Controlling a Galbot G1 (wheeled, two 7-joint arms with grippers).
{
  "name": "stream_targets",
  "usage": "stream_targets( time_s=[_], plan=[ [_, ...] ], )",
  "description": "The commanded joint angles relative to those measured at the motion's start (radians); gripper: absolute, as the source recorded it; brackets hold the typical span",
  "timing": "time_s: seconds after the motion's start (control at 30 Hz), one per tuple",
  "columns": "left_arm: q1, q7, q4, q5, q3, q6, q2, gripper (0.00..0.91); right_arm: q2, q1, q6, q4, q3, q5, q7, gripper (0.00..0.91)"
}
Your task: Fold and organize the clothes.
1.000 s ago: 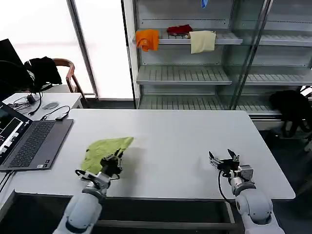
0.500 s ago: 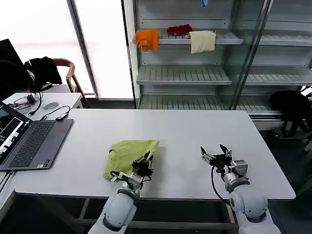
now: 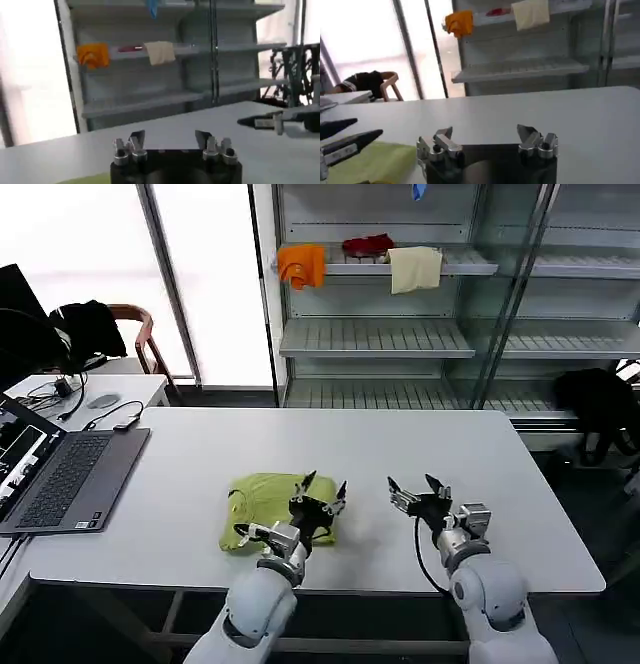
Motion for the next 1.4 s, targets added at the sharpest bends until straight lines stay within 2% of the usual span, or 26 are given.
stream_targets(
  time_s=[0.03, 0.13, 0.23, 0.5, 0.53, 0.57, 0.6, 0.63, 0.67, 1.4],
  plan=[
    [0.047, -0.02, -0.171, -0.186, -0.311, -0.008, 0.154, 0.907, 0.082, 0.067, -0.009, -0.083, -0.191, 0.243, 0.096, 0.907],
    [0.066, -0.015, -0.165, -0.22, -0.414, -0.01, 0.177, 0.907, 0.088, 0.091, -0.008, -0.121, -0.265, 0.303, 0.138, 0.907],
    [0.082, -0.016, -0.158, -0.238, -0.48, -0.01, 0.186, 0.907, 0.107, 0.099, -0.009, -0.153, -0.296, 0.304, 0.162, 0.907],
    [0.11, -0.016, -0.143, -0.236, -0.513, -0.007, 0.174, 0.907, 0.093, 0.075, -0.009, -0.172, -0.311, 0.281, 0.163, 0.887],
    [0.108, -0.016, -0.136, -0.235, -0.512, -0.006, 0.171, 0.907, 0.092, 0.074, -0.009, -0.172, -0.312, 0.28, 0.163, 0.776],
    [0.105, -0.017, -0.13, -0.233, -0.51, -0.006, 0.169, 0.907, 0.091, 0.071, -0.009, -0.171, -0.313, 0.275, 0.165, 0.464],
    [0.101, -0.018, -0.126, -0.232, -0.509, -0.004, 0.166, 0.907, 0.091, 0.07, -0.009, -0.172, -0.313, 0.269, 0.166, 0.252],
    [0.098, -0.019, -0.124, -0.232, -0.508, -0.001, 0.164, 0.907, 0.091, 0.069, -0.009, -0.174, -0.311, 0.262, 0.163, 0.091],
    [0.096, -0.019, -0.121, -0.232, -0.507, 0.002, 0.162, 0.907, 0.092, 0.067, -0.008, -0.173, -0.309, 0.258, 0.16, 0.0],
    [0.092, -0.02, -0.079, -0.206, -0.507, 0.003, 0.152, 0.907, 0.08, 0.05, -0.007, -0.106, -0.247, 0.215, 0.17, 0.0]
  ],
)
